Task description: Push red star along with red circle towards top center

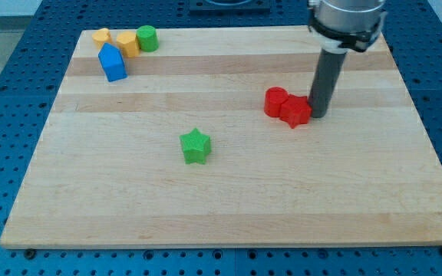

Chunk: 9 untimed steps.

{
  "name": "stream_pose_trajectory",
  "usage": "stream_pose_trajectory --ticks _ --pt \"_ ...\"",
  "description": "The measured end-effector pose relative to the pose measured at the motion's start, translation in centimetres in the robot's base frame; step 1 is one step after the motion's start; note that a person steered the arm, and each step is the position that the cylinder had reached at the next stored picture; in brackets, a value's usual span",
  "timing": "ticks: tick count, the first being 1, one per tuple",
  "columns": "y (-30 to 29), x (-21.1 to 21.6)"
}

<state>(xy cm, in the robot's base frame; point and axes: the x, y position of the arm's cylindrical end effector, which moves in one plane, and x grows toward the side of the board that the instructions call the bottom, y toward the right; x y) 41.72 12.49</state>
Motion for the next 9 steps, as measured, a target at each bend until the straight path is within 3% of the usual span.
stream_pose_trajectory --ticks 3,9 --pt "-6.3 2.0" --pt "-12.0 -6.3"
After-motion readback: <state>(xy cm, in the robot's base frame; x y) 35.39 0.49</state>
